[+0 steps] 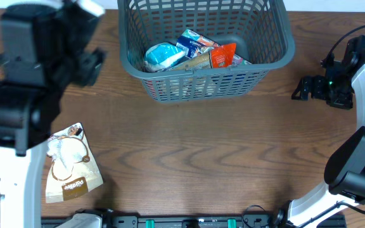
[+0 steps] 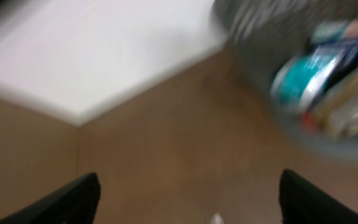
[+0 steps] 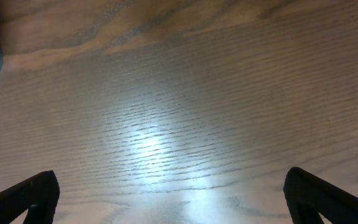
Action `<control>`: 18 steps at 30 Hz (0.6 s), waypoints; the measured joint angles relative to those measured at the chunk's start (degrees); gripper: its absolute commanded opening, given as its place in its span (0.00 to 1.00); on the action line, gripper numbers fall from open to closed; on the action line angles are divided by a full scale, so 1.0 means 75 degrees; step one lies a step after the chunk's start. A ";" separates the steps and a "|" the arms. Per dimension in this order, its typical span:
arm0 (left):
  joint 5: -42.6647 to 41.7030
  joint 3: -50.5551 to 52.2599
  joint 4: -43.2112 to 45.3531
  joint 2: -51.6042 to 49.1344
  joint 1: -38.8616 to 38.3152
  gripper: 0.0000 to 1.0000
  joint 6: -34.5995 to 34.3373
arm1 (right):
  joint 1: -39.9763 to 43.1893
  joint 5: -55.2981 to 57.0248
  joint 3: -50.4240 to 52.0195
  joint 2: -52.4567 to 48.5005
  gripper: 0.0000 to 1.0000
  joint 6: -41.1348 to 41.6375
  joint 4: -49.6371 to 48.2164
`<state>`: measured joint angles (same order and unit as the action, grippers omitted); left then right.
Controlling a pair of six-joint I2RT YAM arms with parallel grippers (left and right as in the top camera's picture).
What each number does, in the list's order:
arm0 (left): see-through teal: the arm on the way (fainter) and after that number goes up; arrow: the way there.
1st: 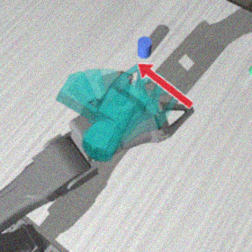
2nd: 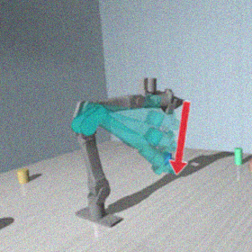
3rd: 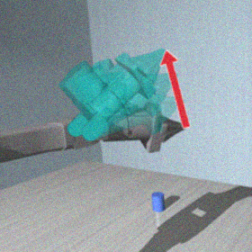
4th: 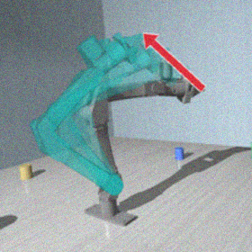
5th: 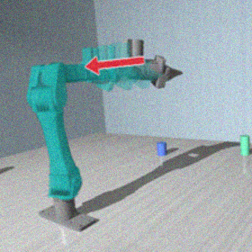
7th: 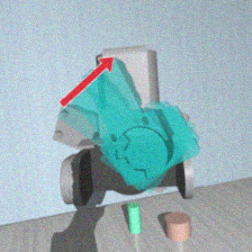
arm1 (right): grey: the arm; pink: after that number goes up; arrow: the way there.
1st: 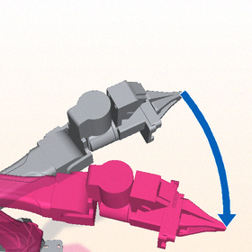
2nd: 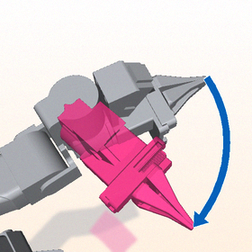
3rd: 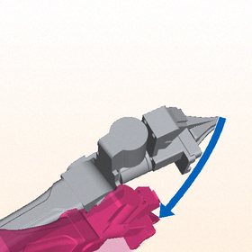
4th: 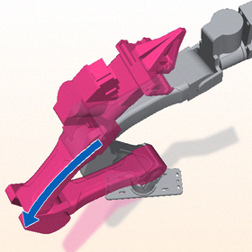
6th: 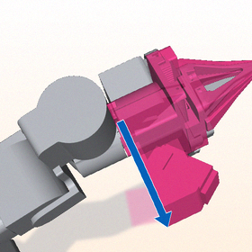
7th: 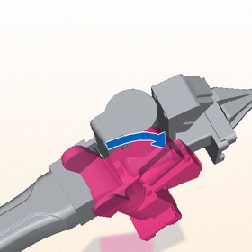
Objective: Pack container
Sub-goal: 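Move the left gripper down over the rice bag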
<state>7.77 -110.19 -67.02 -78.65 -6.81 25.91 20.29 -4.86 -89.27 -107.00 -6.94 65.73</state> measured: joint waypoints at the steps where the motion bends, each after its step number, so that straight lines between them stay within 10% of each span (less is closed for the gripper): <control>1: 0.0058 0.0006 -0.0332 0.0000 0.0189 0.90 -0.0178 | 0.0000 0.0000 0.0000 0.0000 0.99 0.0000 -0.0009; 18: 0.0221 0.4453 -0.0233 0.1638 0.1297 0.99 -0.2509 | 0.0000 0.0038 0.0006 0.0000 0.99 0.0000 -0.0131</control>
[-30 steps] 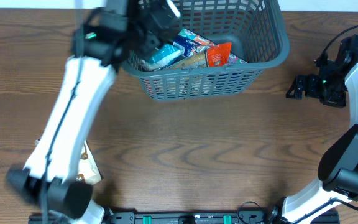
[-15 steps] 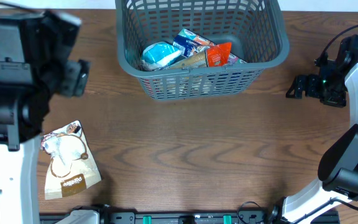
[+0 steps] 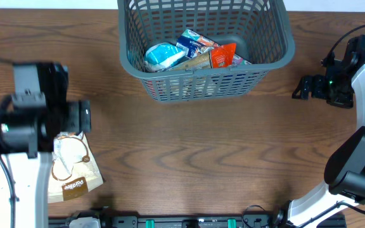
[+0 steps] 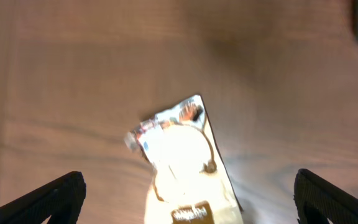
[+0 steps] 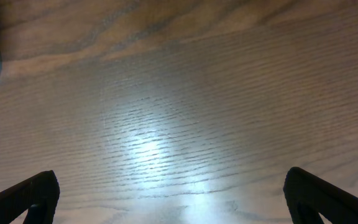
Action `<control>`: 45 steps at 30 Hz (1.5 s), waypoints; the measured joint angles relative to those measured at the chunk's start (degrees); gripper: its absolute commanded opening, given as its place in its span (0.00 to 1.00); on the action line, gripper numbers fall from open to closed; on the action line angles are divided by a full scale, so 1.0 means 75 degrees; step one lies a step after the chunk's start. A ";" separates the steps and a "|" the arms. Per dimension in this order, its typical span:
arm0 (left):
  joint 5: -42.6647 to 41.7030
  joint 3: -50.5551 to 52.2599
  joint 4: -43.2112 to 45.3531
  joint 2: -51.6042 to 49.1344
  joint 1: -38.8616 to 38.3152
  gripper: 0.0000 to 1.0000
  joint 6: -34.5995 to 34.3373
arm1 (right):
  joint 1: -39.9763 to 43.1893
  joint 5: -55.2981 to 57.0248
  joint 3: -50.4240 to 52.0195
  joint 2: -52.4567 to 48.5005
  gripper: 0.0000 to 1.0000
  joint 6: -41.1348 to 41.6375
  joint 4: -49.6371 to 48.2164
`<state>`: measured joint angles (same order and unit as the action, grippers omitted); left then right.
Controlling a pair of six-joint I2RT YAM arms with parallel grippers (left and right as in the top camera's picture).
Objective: Pack container
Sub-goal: 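Move the left gripper down over the rice bag, then grasp the rice bag with the left gripper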
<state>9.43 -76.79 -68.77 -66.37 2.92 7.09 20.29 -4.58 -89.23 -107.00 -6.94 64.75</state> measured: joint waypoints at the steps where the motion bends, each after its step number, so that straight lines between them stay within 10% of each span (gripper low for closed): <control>1: 0.0000 0.0315 0.0023 0.0178 0.0000 0.99 -0.0192 | 0.0000 0.0000 0.0000 0.0000 0.99 0.0000 0.0006; 17: 0.0396 0.3427 0.0801 0.0580 0.0854 0.99 -0.2949 | 0.0000 0.0012 0.0000 0.0000 0.99 0.0000 0.0000; 45: -0.0557 0.3669 0.3069 -0.1918 0.2413 0.99 -0.2101 | 0.0000 0.0012 0.0000 0.0000 0.99 0.0000 0.0032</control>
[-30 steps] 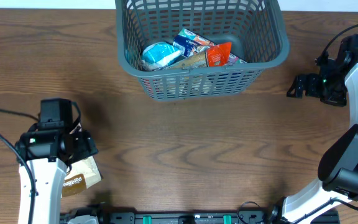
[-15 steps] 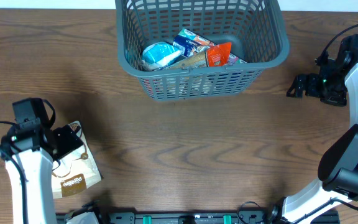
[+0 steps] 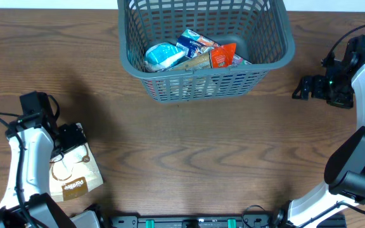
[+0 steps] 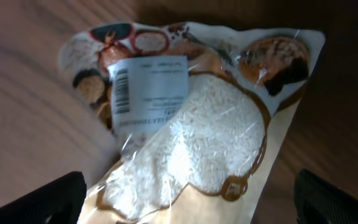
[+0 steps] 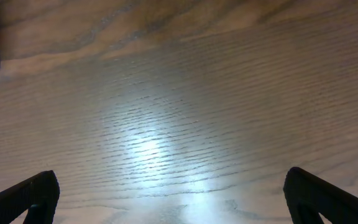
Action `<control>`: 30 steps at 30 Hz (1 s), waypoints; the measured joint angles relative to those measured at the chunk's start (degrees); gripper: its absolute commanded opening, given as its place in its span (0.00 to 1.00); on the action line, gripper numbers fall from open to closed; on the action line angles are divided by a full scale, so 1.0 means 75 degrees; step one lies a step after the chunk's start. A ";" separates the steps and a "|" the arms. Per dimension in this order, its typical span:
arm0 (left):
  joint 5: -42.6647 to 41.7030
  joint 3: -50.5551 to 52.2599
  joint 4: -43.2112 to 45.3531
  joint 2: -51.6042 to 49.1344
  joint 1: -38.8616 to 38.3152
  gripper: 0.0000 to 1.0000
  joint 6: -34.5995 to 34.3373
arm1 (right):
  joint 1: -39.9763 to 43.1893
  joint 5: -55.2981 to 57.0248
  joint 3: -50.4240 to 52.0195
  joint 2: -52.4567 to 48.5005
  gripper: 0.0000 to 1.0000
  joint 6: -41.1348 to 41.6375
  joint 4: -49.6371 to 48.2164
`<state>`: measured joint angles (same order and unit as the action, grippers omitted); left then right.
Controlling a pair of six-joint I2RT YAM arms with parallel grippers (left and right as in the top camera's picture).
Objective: Pack container
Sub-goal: 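Grasp the rice bag with the left gripper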
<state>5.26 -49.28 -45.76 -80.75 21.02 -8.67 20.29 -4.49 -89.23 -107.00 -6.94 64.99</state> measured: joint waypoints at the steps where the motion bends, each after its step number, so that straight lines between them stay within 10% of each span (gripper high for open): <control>1: -0.0012 0.0117 0.0134 0.0003 0.0000 0.99 0.0012 | 0.0000 0.0000 0.0000 0.0000 0.99 0.0000 0.0006; 30: -0.0233 0.1734 0.1958 0.0224 0.0000 0.98 0.0597 | 0.0000 -0.0003 0.0000 0.0000 0.99 0.0000 0.0070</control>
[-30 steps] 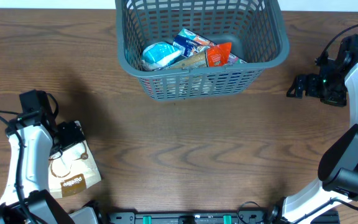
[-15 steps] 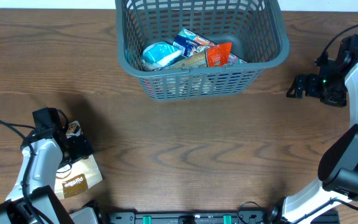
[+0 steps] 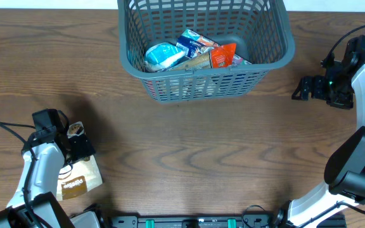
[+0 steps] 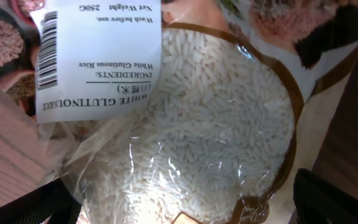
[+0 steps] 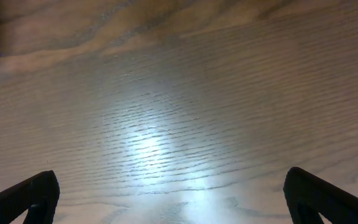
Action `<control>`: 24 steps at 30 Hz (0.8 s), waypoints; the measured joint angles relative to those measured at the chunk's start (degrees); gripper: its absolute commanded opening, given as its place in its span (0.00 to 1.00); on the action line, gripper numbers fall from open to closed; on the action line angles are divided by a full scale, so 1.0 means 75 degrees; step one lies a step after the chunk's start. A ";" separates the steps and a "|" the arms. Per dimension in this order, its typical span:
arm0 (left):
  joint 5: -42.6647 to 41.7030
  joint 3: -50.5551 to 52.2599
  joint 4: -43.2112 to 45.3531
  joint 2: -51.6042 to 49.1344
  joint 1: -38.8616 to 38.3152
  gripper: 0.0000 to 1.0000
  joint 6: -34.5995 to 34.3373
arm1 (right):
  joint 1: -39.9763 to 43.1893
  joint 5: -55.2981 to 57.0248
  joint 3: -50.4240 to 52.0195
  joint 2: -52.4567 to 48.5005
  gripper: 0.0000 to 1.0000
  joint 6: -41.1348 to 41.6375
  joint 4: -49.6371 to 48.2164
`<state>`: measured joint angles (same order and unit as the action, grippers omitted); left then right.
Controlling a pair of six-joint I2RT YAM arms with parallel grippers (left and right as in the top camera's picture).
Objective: Pack container
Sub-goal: 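Grasp the rice bag with the left gripper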
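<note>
A clear-windowed bag of white glutinous rice [image 3: 76, 180] lies flat on the table at the front left. It fills the left wrist view [image 4: 185, 118]. My left gripper [image 3: 75, 151] is down over the bag, jaws open and spread to either side of it [image 4: 185, 208]. The grey mesh basket [image 3: 268, 47] stands at the back centre and holds several snack packets [image 3: 192, 52]. My right gripper [image 3: 304, 88] hovers at the right edge of the table, open over bare wood [image 5: 173, 196].
The brown wooden table [image 3: 195, 152] stretches between the bag and the basket. A cable runs from the left arm across the table's left edge. A dark rail [image 3: 182, 221] lies along the front edge.
My left gripper has come down closer onto the rice bag, which now fills its view with the open jaws straddling it. The right arm has not moved.
My left arm was raised near the basket's left side, open. Then it was over the rice bag at the front left, then lower with the bag large in its view. Now its open jaws flank the bag. The right arm stayed still throughout.
</note>
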<state>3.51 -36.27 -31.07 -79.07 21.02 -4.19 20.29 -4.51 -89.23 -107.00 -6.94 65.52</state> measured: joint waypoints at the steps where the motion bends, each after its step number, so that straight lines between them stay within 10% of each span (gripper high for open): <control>1: 0.0017 0.0000 0.0012 0.0000 0.0000 0.99 0.0000 | 0.0000 0.0003 0.0000 0.0000 0.99 0.0000 0.0000; 16: 0.0184 0.0513 0.0758 0.0143 0.0000 0.99 0.0082 | 0.0000 0.0003 0.0000 0.0000 0.99 0.0000 0.0000; 24: 0.0099 0.0533 0.0903 0.0143 0.0038 0.47 -0.0032 | 0.0000 0.0003 0.0000 0.0000 0.99 0.0000 0.0009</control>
<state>4.25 -32.27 -24.29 -78.00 21.30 -4.43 20.29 -4.49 -89.23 -107.00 -6.94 65.58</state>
